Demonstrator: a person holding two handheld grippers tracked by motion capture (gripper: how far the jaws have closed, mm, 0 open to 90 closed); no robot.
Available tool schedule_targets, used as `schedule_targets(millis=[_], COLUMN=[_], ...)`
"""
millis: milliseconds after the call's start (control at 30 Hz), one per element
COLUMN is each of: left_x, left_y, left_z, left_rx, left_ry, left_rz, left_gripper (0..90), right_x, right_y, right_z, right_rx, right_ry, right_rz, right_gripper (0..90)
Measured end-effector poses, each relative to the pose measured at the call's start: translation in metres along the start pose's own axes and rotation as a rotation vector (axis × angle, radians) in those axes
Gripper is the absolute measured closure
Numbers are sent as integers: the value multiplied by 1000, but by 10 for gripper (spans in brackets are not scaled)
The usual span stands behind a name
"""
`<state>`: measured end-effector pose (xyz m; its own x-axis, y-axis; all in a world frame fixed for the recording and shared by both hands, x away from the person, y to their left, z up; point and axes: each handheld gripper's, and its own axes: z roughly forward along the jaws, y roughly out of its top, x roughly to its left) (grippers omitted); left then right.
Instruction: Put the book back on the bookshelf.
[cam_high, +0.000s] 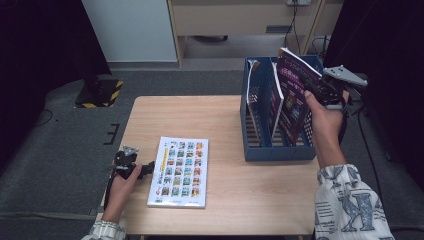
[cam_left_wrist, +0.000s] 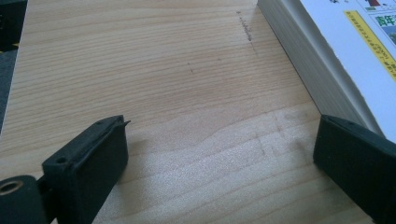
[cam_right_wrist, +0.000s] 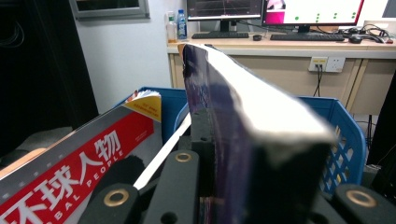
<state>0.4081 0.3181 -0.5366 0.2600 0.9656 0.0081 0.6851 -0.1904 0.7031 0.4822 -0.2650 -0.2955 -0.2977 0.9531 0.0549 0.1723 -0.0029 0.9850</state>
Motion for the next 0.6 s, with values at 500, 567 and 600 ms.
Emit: schedule_targets(millis=[500,567,600], left_x=[0,0,0], left_y=[0,0,0], left_z=[0,0,0], left_rx=[-1,-1,-1], left_ry=[-2,-2,-2], left_rz=[2,2,2], left_gripper=[27,26,26], right_x=[0,-1,-1], right_y=[-5,-6,-7], right_z=[16,19,20], right_rx=[4,7,8], right_ry=[-14,-16,-20], right_rz=[9,6,5], right_gripper=[840,840,840])
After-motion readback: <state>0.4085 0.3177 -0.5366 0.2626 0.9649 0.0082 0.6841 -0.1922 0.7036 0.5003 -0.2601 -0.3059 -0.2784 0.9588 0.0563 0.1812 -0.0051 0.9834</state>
